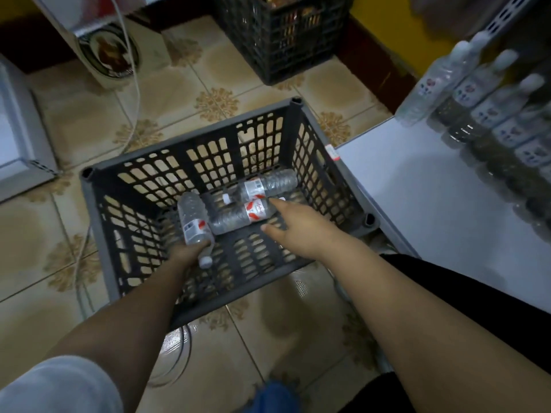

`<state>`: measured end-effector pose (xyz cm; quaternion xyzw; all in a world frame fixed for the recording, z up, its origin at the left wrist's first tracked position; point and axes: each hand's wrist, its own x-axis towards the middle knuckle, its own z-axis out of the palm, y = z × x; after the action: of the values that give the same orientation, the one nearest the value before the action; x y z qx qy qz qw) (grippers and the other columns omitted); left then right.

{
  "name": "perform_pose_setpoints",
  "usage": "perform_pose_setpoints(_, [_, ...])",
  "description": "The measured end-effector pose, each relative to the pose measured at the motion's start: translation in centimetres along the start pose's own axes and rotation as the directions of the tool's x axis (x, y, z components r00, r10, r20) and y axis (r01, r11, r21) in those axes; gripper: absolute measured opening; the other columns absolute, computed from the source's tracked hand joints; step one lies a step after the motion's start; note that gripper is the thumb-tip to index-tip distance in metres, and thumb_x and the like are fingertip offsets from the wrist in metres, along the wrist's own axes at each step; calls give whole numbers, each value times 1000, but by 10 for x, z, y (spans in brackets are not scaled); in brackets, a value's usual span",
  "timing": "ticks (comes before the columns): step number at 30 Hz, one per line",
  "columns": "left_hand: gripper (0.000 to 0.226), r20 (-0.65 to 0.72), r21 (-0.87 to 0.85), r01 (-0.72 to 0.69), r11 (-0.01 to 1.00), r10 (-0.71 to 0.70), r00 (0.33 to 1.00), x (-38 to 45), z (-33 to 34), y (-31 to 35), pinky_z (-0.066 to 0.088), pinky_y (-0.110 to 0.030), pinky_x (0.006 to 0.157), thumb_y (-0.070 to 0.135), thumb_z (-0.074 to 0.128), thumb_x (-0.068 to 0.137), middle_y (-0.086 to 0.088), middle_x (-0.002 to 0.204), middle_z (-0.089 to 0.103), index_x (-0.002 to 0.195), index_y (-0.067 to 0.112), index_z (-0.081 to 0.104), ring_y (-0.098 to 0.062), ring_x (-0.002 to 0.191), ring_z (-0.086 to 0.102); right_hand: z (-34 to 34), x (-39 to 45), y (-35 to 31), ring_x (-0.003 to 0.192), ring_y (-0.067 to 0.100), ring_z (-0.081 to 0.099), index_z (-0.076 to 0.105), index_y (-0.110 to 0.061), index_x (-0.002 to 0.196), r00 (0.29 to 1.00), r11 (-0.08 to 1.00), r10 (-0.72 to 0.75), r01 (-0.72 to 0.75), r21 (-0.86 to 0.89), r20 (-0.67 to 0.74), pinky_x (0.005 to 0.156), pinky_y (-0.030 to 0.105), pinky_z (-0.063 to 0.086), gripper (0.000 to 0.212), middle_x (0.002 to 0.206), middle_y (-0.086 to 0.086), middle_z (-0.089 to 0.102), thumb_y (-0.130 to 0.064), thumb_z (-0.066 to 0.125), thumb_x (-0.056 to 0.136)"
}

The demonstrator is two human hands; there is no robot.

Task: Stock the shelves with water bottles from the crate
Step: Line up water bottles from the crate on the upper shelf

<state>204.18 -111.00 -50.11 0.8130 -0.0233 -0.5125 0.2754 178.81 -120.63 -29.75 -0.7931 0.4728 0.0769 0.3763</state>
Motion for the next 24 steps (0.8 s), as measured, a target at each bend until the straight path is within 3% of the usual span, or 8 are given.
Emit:
perform_pose_setpoints(6, [39,351,-407,265,874,-118,929,-77,-36,58,61,-35,67,17,66,92,-21,104,64,125,-2,56,-23,85,65,-10,-9,-7,127,27,48,25,-24,153,999,999,-32,32,-22,15,97,34,43,68,143,10,47,-48,52,95])
perform_pose_setpoints(9, [29,468,-280,232,932,-78,880,-130,-71,85,60,-28,55,10,56,94,-23,88,68,120,-3,56,-21,65,70,-19,-15,-14,138,25,38,19,-22,155,996,995,-82,80,-58,-31,109,36,37,79,155,6,34,-49,57,92])
perform_pose_setpoints(12, [34,606,-30,54,998,-25,795,-186,-96,110,57,-22,48,11,62,89,-17,78,68,118,-3,53,-16,56,67,-32,-30,-24,149,19,15,8,-23,157,976,972,-192,175,-158,-98,119,38,22,94,164,-3,6,-51,65,87])
perform_pose_setpoints(15, [81,790,173,-237,956,9,613,-236,-113,153,59,-23,56,19,92,62,-23,92,62,125,-7,49,-19,67,66,-57,-52,-39,150,20,-8,-9,-29,155,930,878,-333,246,-411,-155,117,39,-2,112,163,-3,-14,-59,69,79])
perform_pose_setpoints(17, [84,879,244,-442,863,-4,477,-266,-114,186,59,-24,66,20,89,68,-25,108,58,135,-7,45,-22,79,65,-82,-72,-50,150,20,6,-6,-31,155,940,870,-322,248,-426,-111,119,39,7,120,164,-1,2,-61,74,71])
perform_pose_setpoints(19, [76,916,256,-575,777,-6,401,-300,-109,215,58,-25,71,20,84,74,-21,111,62,136,-5,46,-21,85,65,-105,-98,-56,133,18,44,21,-31,151,965,932,-257,232,-280,-57,110,38,39,109,147,-4,45,-56,82,64])
perform_pose_setpoints(21, [69,919,277,-672,687,15,394,-337,-99,239,58,-26,72,24,83,75,-16,107,67,132,2,53,-21,86,66,-118,-127,-53,104,11,61,46,-31,131,961,953,-244,214,-214,-126,88,33,54,82,116,-11,63,-54,84,61])
perform_pose_setpoints(24, [44,891,253,-828,501,214,401,-395,-78,261,58,-31,77,22,68,85,-18,115,66,126,8,60,-28,97,64,-132,-172,-45,93,0,58,51,-30,122,925,981,-194,185,-58,-328,73,11,47,72,105,-18,61,-49,86,63])
